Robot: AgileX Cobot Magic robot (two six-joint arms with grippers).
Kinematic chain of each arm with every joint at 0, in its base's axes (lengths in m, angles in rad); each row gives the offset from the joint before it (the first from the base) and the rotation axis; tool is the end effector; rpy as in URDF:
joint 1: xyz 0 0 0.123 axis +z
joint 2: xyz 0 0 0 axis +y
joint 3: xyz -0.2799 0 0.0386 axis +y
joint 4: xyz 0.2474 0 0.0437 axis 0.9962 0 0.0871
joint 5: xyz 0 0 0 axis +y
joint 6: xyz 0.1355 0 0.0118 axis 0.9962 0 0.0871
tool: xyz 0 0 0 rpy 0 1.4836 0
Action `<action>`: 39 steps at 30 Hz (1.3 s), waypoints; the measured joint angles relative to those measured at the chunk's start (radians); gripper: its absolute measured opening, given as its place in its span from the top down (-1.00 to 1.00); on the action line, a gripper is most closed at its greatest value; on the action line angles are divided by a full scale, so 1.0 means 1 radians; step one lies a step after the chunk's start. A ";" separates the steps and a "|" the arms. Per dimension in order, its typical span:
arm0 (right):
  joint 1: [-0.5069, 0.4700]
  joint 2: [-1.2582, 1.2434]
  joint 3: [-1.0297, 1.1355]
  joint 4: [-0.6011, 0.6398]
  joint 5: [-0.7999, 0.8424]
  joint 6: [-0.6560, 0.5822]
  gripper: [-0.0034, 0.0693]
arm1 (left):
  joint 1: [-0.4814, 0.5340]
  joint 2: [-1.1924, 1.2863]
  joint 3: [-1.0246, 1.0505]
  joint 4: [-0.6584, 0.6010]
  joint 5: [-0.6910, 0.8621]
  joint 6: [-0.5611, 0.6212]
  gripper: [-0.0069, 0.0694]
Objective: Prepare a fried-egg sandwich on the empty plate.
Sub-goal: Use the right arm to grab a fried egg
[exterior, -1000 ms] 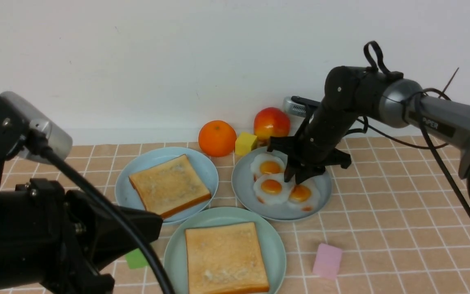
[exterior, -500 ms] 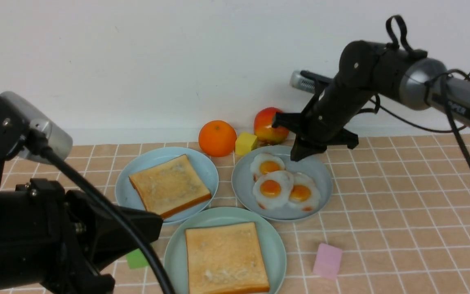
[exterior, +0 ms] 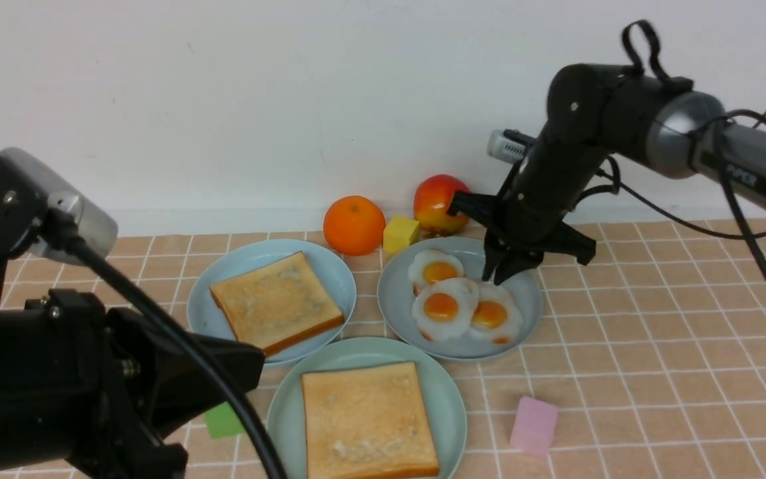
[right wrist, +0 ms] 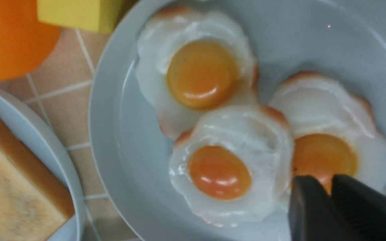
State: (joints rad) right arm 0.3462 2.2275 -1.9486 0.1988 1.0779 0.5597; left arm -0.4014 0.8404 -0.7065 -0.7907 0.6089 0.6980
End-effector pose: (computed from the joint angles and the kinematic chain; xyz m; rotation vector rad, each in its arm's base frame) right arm 0.4549 0.1892 0.1674 0.4094 2.8924 0.4433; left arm 0.1642 -0.1298 0.3076 0.6762 1.9831 -0.6747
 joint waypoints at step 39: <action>0.044 0.036 0.001 -0.067 -0.016 -0.048 0.82 | 0.000 0.000 0.000 -0.004 0.007 0.000 0.75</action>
State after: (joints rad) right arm 0.3898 2.2633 -1.9476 0.1319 1.0616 0.5114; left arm -0.4014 0.8404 -0.7065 -0.7952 0.6162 0.6980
